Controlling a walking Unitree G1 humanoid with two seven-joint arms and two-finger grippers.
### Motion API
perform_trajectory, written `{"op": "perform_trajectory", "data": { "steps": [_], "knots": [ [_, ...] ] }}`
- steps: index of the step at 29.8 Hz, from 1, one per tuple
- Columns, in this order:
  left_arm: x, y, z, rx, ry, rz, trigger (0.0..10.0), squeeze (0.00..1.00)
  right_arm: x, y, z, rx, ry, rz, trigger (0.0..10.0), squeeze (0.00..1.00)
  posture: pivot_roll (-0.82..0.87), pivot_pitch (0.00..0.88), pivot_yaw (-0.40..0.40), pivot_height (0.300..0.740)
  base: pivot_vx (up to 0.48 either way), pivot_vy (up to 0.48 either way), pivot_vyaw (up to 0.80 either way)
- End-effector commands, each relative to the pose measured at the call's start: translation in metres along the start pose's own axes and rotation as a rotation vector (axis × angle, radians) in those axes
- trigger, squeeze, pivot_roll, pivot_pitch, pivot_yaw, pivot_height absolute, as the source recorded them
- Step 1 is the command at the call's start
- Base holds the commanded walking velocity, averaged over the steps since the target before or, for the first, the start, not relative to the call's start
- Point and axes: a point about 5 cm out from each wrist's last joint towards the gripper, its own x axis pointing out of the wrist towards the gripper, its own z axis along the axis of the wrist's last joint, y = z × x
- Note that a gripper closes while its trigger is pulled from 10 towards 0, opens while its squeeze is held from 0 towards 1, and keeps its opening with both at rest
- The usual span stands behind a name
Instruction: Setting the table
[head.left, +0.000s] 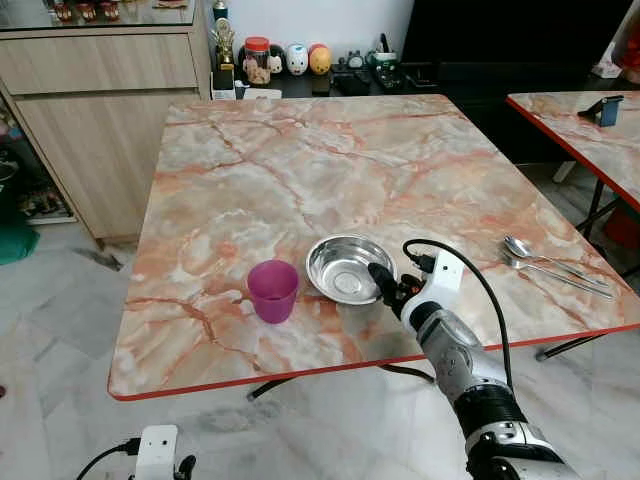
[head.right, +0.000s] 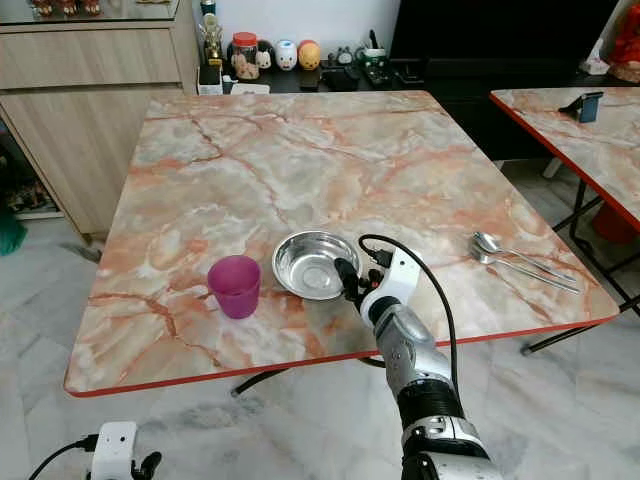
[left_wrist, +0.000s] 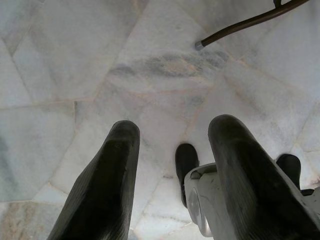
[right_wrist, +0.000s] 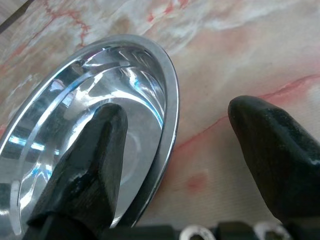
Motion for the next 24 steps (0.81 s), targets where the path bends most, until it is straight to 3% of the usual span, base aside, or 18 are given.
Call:
{"op": "perform_trajectory", "data": {
  "steps": [1,11,12,13,14,15,24],
  "knots": [
    [-0.0011,-0.0013,-0.0049,0.007,0.022,-0.001,10.0,0.00,0.0022,0.0021,0.0032,0.012,-0.001,0.006,10.0,0.00,0.01,0.000,-0.066,0.740,0.000,0.000,0.00],
    [0.0000,-0.0011,-0.0013,0.012,0.010,0.002,10.0,0.00,0.0035,0.0043,0.0035,0.014,-0.005,0.020,10.0,0.00,0.01,0.000,-0.066,0.740,0.000,0.000,0.00],
    [0.0002,-0.0007,-0.0008,0.013,0.010,0.003,10.0,0.00,0.0036,0.0047,0.0039,0.016,-0.007,0.022,8.2,0.00,0.01,0.000,-0.066,0.740,0.000,0.000,0.00],
    [0.0004,-0.0002,-0.0001,0.015,0.010,0.004,10.0,0.00,0.0041,0.0056,0.0043,0.018,-0.009,0.026,3.8,0.00,0.01,0.000,-0.066,0.740,0.000,0.000,0.00],
    [0.0005,-0.0001,0.0002,0.016,0.010,0.005,10.0,0.00,0.0043,0.0062,0.0045,0.018,-0.010,0.030,1.2,0.00,0.01,0.000,-0.066,0.740,0.000,0.000,0.00],
    [0.0006,0.0000,0.0003,0.016,0.010,0.005,10.0,0.00,0.0045,0.0068,0.0046,0.019,-0.011,0.034,0.1,0.00,0.01,0.000,-0.066,0.740,0.000,0.000,0.00],
    [0.0004,-0.0026,-0.0017,0.014,0.021,-0.003,10.0,0.00,0.0045,0.0062,0.0038,0.015,-0.005,0.037,0.0,0.00,0.01,0.000,-0.068,0.740,0.000,0.000,0.00]
  ]
}}
